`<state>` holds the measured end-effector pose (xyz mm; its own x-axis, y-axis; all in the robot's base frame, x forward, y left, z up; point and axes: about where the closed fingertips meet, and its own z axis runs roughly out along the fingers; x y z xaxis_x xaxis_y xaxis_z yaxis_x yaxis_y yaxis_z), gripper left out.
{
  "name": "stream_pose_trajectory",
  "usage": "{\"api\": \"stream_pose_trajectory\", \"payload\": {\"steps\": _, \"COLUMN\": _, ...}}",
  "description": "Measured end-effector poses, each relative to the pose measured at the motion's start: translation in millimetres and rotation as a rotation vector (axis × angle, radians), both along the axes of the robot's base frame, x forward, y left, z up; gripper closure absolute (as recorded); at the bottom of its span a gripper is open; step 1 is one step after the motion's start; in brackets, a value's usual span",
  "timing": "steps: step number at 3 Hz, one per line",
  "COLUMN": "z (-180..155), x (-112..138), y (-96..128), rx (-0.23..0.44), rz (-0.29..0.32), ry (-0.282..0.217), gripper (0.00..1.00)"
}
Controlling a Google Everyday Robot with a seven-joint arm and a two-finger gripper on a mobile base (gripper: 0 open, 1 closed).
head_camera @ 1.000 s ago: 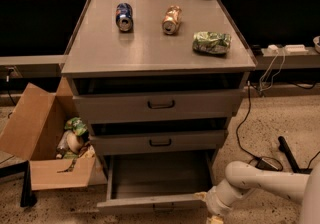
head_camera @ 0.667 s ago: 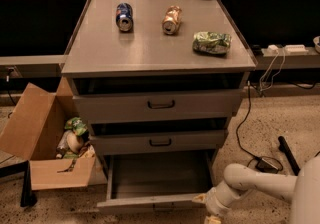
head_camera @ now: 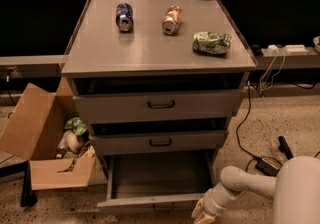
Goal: Close bottom drawer
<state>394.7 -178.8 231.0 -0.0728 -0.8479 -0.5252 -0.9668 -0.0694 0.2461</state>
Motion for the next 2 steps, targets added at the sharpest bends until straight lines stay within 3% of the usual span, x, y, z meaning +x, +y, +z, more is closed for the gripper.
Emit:
{"api": "stream_pose_trajectory", "payload": {"steps": 1, "z": -29, "x": 8, "y": -7, "rx": -0.007, "rz": -0.006, "ry": 0.006, "gripper": 0.84}}
{"api": "stream_pose_trajectory", "payload": {"steps": 2, "z": -58, "x": 24, "y": -9, "rx": -0.017, "rz": 0.010, "ry": -0.012, "gripper": 1.00}}
